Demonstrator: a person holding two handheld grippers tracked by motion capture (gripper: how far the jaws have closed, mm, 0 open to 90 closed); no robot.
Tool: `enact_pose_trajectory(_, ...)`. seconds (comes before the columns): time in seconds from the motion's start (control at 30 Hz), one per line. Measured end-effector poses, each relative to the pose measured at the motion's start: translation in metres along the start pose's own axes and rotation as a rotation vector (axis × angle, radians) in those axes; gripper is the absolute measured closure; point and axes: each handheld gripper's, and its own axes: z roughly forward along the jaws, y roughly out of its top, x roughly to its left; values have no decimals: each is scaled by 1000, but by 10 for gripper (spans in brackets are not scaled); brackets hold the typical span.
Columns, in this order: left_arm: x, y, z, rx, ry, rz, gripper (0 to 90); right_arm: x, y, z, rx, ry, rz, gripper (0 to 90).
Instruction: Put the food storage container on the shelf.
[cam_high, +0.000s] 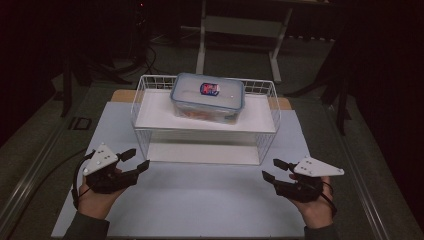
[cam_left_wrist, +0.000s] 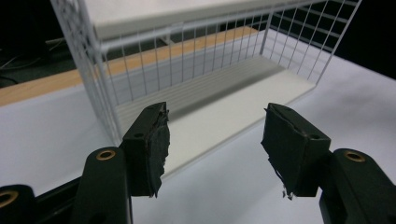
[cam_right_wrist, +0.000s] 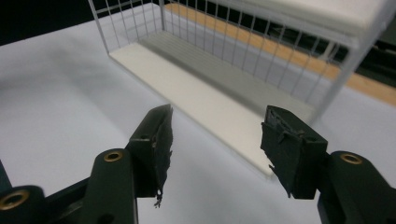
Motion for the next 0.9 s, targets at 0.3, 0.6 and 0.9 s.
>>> enact_pose_trajectory(0.3,5,-27,-8,5,29,-24,407,-6,-39,-11,16,-34,67,420)
enact_pose_trajectory(0.6,12,-45,-5,27,75,2,404,-16,-56,-11,12,-73,80,411)
enact_pose_trajectory(0.9,10,-44,-4,19,81,29,402,-17,-56,-17,-47,-87,66,397)
